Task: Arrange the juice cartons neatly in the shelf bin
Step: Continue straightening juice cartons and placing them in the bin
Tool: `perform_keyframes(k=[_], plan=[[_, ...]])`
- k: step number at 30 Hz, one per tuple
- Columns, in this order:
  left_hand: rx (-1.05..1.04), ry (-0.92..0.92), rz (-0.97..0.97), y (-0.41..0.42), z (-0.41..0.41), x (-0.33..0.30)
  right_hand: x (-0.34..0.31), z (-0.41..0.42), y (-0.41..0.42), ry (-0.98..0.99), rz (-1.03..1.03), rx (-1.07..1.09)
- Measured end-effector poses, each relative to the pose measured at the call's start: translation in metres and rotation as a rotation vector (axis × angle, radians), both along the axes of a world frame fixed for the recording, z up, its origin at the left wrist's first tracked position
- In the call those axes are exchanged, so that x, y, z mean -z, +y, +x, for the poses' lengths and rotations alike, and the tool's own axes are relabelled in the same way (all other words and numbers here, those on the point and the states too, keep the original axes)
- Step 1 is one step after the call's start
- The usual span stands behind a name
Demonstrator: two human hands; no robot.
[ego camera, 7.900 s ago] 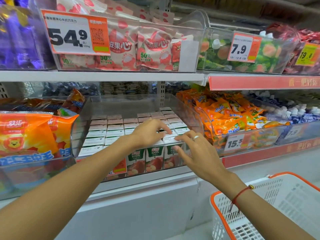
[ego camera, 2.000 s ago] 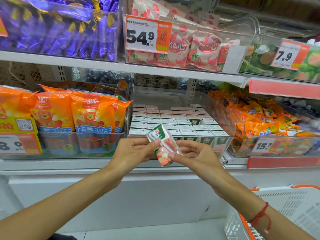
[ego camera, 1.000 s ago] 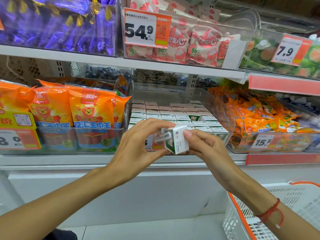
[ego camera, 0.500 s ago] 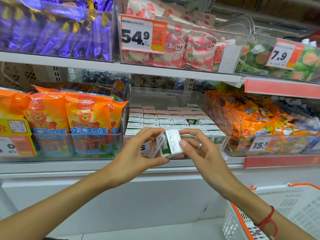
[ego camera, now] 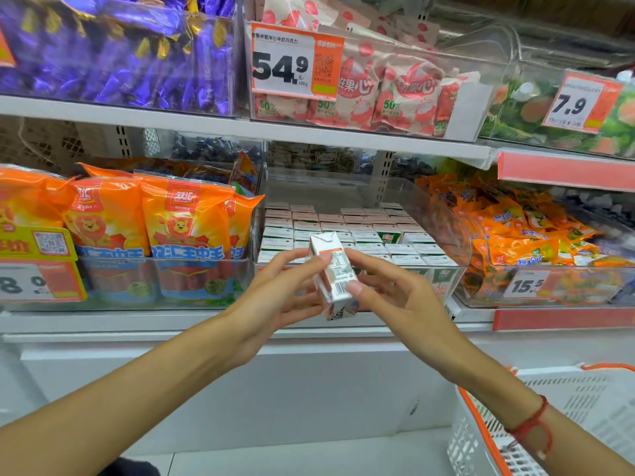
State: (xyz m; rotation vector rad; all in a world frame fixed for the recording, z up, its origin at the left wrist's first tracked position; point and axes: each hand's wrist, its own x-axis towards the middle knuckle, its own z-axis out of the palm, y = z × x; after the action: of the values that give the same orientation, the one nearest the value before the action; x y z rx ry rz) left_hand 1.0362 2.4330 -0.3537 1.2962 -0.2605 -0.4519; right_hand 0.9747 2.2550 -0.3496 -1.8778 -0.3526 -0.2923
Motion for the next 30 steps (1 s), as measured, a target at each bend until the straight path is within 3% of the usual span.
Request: perform_keyframes(k=[6, 13, 17, 23, 26, 30], plan=[[0.154, 0.206, 0.174, -0.002, -0.002, 0.004, -0.001, 0.0, -0.002, 0.093, 0.076, 0.122], [0.17, 0.218, 0.273, -0.002, 0.001, 0.006, -0.002, 0.0, 0.0, 0.134, 0.062, 0.151], [0.15, 0.145, 0.196, -0.003, 0.0, 0.006, -0.004, 0.0, -0.002, 0.197, 0.099, 0.128], [-0.038, -0.164, 0.061, -0.005, 0.003, 0.002, -0.005, -0.001, -0.006, 0.47, 0.147, -0.031], [-0.065, -0.286, 0.103, -0.006, 0.0, 0.002, -0.005, -0.003, -0.005, 0.426, 0.175, -0.015], [-0.148, -0.291, 0.127, -0.011, -0.003, 0.009, -0.001, 0.0, 0.0, 0.221, 0.085, 0.26]])
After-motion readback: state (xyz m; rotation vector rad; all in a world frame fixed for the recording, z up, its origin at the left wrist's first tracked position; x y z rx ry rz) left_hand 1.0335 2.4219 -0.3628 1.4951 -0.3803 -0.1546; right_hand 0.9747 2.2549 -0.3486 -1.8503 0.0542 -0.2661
